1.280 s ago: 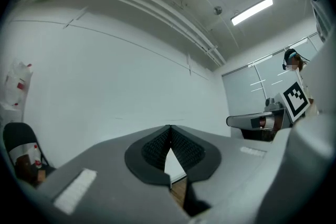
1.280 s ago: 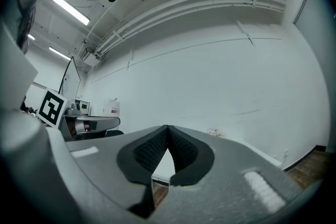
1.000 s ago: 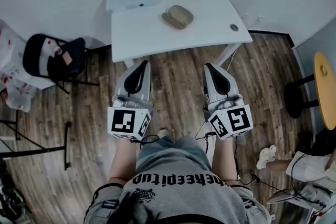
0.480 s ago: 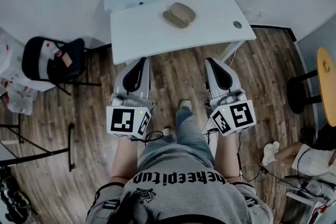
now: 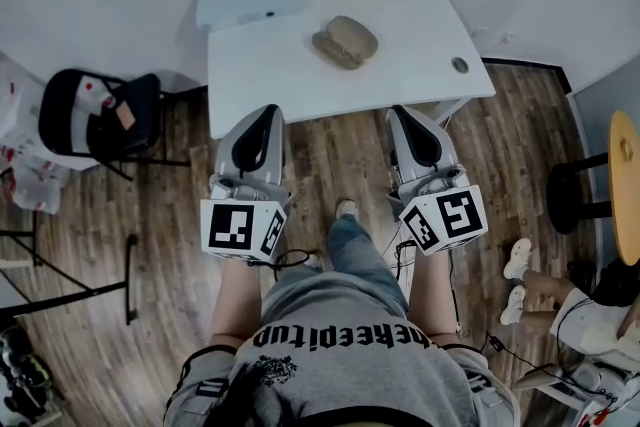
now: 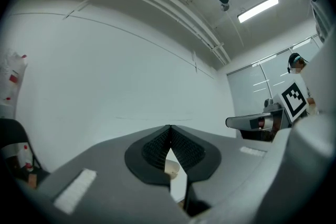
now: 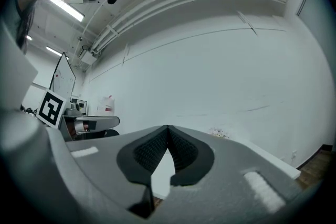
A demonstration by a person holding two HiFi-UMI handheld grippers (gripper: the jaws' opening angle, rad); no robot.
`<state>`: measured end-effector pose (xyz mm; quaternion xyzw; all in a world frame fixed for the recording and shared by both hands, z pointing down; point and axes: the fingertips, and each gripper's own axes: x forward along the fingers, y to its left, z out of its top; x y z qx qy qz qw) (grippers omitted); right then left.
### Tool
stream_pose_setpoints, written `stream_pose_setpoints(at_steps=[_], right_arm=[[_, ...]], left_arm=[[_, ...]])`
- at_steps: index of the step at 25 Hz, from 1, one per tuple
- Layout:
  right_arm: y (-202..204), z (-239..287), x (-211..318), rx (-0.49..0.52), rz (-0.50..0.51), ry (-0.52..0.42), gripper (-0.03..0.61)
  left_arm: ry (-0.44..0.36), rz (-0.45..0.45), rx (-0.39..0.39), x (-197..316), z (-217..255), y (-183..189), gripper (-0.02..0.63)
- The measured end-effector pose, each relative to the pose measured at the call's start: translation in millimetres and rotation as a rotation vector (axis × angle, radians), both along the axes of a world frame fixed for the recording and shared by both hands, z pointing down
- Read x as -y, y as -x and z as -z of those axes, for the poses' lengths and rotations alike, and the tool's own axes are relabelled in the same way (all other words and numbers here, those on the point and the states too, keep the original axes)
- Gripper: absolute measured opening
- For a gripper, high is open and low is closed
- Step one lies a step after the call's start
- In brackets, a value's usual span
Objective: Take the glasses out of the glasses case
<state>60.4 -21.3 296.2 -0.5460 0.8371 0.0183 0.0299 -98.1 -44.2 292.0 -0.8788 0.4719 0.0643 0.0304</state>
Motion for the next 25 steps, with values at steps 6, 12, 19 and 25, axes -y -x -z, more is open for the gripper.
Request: stream_pose_setpoints(at_steps=[6, 12, 19, 25], right_arm=[[-16, 1, 51, -0.014, 0.041, 0.016, 0.002], [-32, 0, 97, -0.02, 0.09, 0.027, 0.002], [-54, -6, 147, -0.02, 0.145, 0.046, 0.002], [-65, -21, 188, -0.039, 0.215, 0.112, 0.002]], left_arm=[[0.005, 0.032, -0.012, 46, 2, -17, 0.02], [0.009, 0.069, -0.015, 84, 3, -36, 0.02], [-0.002, 0.121, -0.012, 122, 7, -58, 0.02], [0.0, 0.189, -0.008, 146, 8, -70, 0.02]])
